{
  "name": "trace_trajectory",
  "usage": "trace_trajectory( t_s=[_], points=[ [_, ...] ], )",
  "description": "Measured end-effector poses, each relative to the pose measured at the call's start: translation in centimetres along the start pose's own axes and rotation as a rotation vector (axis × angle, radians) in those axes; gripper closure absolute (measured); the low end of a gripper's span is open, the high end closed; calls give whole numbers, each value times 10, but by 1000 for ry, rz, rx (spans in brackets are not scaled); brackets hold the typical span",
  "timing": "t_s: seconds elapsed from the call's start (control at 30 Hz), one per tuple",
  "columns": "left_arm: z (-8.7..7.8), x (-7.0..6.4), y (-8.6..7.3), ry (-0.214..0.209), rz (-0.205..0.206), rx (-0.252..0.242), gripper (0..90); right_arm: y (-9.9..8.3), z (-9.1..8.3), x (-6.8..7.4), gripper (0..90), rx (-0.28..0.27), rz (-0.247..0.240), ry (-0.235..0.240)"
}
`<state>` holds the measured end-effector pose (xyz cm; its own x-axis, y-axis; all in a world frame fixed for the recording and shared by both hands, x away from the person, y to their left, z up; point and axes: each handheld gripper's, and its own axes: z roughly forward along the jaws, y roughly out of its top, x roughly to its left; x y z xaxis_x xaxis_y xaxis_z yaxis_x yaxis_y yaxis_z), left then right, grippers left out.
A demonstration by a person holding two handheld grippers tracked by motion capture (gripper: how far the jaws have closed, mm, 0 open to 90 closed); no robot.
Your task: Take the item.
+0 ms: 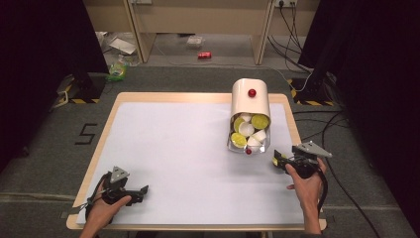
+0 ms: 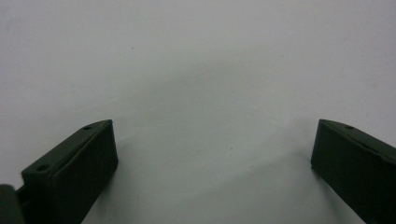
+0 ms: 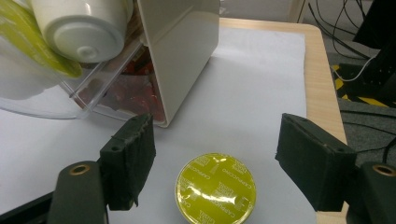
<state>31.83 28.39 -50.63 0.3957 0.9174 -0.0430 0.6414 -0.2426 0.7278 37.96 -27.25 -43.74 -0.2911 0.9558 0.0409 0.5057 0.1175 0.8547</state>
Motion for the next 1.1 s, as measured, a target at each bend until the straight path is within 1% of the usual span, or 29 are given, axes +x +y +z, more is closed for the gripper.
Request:
trace_trajectory(
  t_s=[0.07,0.1,0.17,0.27,0.37,0.43,0.67,0.77,0.93,1.1],
  points=[
    [0,0,0,0,0,0,0,0,-1,1,284,-3,-4,0],
    [0,0,0,0,0,0,0,0,-2,2,284,1,3,0],
    [0,0,0,0,0,0,0,-1,-2,3,284,1,-8,3],
    [0,0,0,0,0,0,0,-1,-3,5,284,2,-10,6],
    [0,0,0,0,0,0,0,-1,-6,8,284,-2,-7,9],
    [0,0,0,-1,0,0,0,-1,-8,8,284,-7,-17,8],
    [0,0,0,-1,0,1,0,-3,-13,10,284,-8,-16,14],
    [0,0,0,-1,-1,0,0,-4,-16,10,284,-15,-24,17],
    [0,0,0,-3,-2,-1,0,-4,-20,13,284,-23,-21,20],
    [0,0,0,-2,-1,0,0,-4,-23,17,284,-25,-35,27]
  ],
)
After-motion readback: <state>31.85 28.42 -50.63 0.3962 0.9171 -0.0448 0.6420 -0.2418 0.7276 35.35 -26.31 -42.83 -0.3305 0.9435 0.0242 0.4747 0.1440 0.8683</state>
